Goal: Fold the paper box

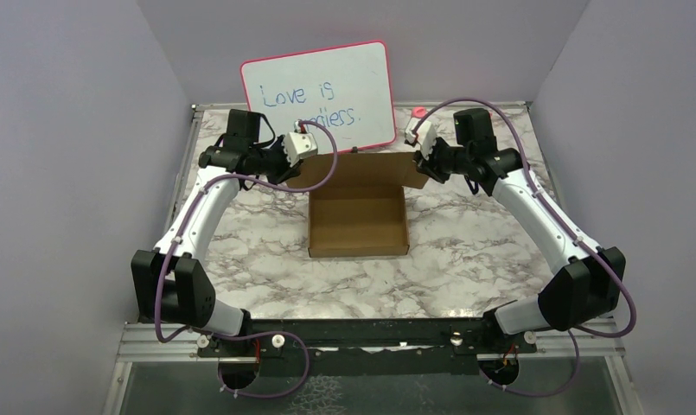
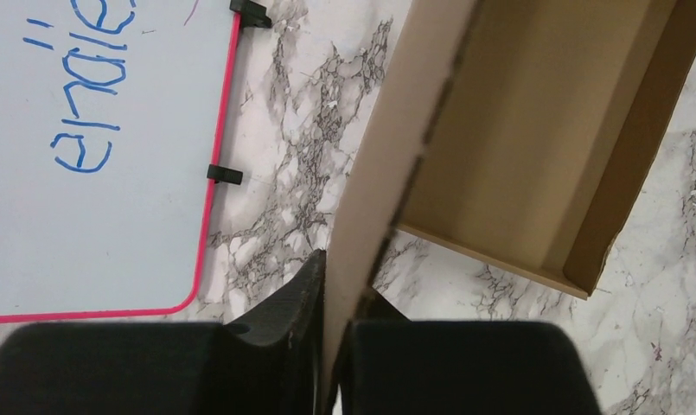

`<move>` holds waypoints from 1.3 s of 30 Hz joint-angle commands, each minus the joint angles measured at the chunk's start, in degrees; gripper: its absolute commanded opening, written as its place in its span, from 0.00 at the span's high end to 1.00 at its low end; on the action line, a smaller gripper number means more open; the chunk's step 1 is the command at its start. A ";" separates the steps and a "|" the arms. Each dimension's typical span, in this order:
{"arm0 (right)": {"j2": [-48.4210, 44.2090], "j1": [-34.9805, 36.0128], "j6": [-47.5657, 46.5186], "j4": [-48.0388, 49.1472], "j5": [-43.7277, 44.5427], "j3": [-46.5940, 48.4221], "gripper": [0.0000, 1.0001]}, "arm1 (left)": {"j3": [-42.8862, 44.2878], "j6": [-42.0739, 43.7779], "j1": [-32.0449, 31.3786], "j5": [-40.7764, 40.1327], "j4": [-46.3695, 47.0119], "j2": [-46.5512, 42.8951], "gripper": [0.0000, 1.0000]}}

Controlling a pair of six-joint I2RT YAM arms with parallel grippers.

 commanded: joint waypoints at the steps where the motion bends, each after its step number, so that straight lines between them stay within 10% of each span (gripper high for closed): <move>1: 0.51 -0.43 0.26 0.72 -1.79 1.46 0.87 | 2.07 0.45 0.38 2.56 -1.05 0.31 0.95; 17: 2.60 -0.30 20.77 5.81 1.12 4.20 0.99 | 1.08 -22.63 -1.52 -7.54 7.29 -0.89 1.00; 39: -0.21 7.04 55.72 -1.93 27.27 3.16 0.99 | -3.02 -56.82 -9.50 -32.59 13.05 -3.84 1.00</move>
